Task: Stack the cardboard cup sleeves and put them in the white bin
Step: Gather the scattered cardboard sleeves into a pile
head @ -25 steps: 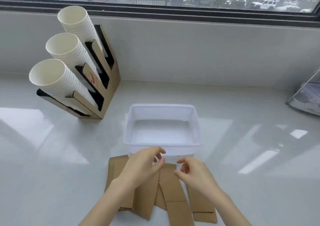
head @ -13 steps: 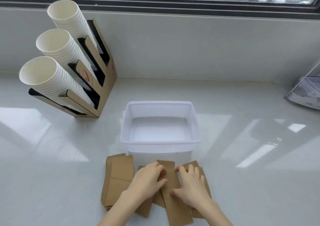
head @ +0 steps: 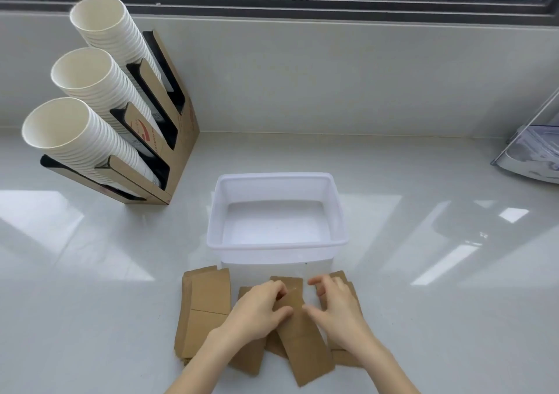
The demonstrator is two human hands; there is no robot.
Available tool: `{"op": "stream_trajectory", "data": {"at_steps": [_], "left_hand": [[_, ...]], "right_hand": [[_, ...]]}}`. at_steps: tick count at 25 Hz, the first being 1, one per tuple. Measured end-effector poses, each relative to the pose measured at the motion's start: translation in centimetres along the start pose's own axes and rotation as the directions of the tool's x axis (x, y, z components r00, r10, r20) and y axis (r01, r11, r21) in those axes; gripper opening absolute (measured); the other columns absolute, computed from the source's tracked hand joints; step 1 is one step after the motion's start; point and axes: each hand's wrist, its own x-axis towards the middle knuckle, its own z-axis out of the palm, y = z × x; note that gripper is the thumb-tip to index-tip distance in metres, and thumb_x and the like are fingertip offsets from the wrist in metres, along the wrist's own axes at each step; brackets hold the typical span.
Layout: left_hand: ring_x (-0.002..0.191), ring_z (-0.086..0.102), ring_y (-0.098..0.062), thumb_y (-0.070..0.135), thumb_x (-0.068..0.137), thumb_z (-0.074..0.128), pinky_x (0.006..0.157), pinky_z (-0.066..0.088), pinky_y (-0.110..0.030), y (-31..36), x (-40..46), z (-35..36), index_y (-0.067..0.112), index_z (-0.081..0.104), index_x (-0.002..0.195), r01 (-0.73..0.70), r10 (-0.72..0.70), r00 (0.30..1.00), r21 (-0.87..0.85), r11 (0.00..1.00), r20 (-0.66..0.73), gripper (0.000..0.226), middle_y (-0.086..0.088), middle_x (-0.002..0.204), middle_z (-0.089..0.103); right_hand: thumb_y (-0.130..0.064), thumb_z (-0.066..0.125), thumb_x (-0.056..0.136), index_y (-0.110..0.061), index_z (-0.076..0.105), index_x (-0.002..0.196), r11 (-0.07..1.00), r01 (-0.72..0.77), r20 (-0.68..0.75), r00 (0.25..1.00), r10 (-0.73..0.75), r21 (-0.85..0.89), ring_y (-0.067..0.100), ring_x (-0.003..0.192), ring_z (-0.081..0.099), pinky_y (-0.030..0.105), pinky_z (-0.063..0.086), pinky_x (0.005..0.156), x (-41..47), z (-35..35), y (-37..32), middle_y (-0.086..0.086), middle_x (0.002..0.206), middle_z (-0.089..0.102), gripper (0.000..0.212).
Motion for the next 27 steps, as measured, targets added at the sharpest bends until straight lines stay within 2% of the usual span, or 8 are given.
{"op": "stream_trajectory", "data": {"at_steps": [3,8,14,17,19,21,24,27], "left_hand": [[0.094,0.058,-0.020,0.031,0.085,0.050,0.085,0.048,-0.038,-0.5,-0.2,-0.9,0.024,0.045,0.090,0.015,-0.018,1.000,-0.103,0.995,-0.023,0.009,-0.003,0.102,0.065],[0.095,0.059,-0.019,0.023,0.088,0.047,0.086,0.047,-0.035,-0.4,-0.5,-2.0,0.016,0.051,0.099,0.023,-0.045,0.995,-0.231,0.973,-0.091,0.014,-0.003,0.102,0.066],[0.083,0.056,-0.010,0.019,0.091,0.042,0.067,0.040,-0.015,-0.5,-0.7,-2.4,0.018,0.048,0.095,0.034,-0.085,0.985,-0.312,0.950,-0.150,0.007,0.013,0.083,0.057],[0.086,0.056,-0.011,0.019,0.091,0.042,0.067,0.039,-0.013,-0.5,-0.8,-2.4,0.017,0.048,0.096,0.043,-0.098,0.985,-0.341,0.939,-0.144,0.008,0.009,0.088,0.058],[0.084,0.056,-0.008,0.019,0.091,0.041,0.064,0.041,-0.010,-0.4,-0.9,-2.4,0.019,0.047,0.095,0.048,-0.105,0.985,-0.361,0.931,-0.138,0.007,0.008,0.090,0.058],[0.082,0.055,-0.006,0.020,0.091,0.041,0.064,0.043,-0.014,-0.3,-0.9,-2.4,0.019,0.047,0.095,0.058,-0.118,0.984,-0.394,0.917,-0.131,0.007,0.007,0.092,0.059],[0.085,0.056,-0.013,0.020,0.091,0.042,0.071,0.047,-0.026,-0.3,-0.9,-2.5,0.019,0.048,0.096,0.074,-0.142,0.982,-0.437,0.896,-0.124,0.008,0.005,0.094,0.060],[0.087,0.057,-0.017,0.020,0.091,0.042,0.075,0.049,-0.034,-0.2,-1.0,-2.6,0.021,0.048,0.093,0.082,-0.152,0.980,-0.444,0.892,-0.125,0.007,0.004,0.094,0.060]], "right_hand": [[-0.032,0.058,0.083,-0.021,0.038,0.128,0.994,-0.106,-0.131,0.985,0.108,0.025,0.022,0.118,0.041,0.033,0.037,0.099,0.1,-1.4,1.1,0.004,0.116,0.042,0.051],[-0.045,0.061,0.078,-0.011,0.022,0.137,0.942,-0.293,-0.118,0.954,0.276,-0.164,0.028,0.121,0.036,0.034,0.034,0.100,-0.1,-1.4,2.0,0.012,0.128,0.033,0.078],[-0.033,0.067,0.077,-0.005,0.031,0.128,0.925,-0.366,-0.088,0.929,0.358,-0.100,0.032,0.120,0.038,0.036,0.036,0.099,0.1,-1.5,2.2,0.015,0.128,0.035,0.069],[-0.025,0.070,0.076,-0.004,0.034,0.126,0.918,-0.395,-0.073,0.915,0.397,0.039,0.032,0.116,0.044,0.037,0.040,0.095,0.4,-1.9,2.7,0.016,0.128,0.038,0.066],[-0.019,0.071,0.075,-0.004,0.038,0.120,0.901,-0.400,-0.065,0.907,0.415,0.170,0.027,0.104,0.050,0.034,0.044,0.085,0.5,-2.2,2.9,0.015,0.123,0.044,0.058],[-0.016,0.072,0.075,-0.003,0.044,0.114,0.877,-0.400,-0.068,0.900,0.431,0.267,0.021,0.091,0.050,0.030,0.042,0.075,0.5,-2.6,3.1,0.009,0.107,0.052,0.049],[-0.013,0.072,0.075,-0.004,0.053,0.105,0.836,-0.375,-0.067,0.898,0.435,0.402,0.020,0.084,0.053,0.029,0.041,0.073,0.5,-3.4,3.2,-0.003,0.079,0.053,0.037],[-0.013,0.070,0.076,-0.010,0.056,0.096,0.840,-0.324,-0.093,0.912,0.400,0.436,0.020,0.083,0.055,0.029,0.041,0.073,0.3,-3.6,3.3,0.001,0.084,0.059,0.024]]}}
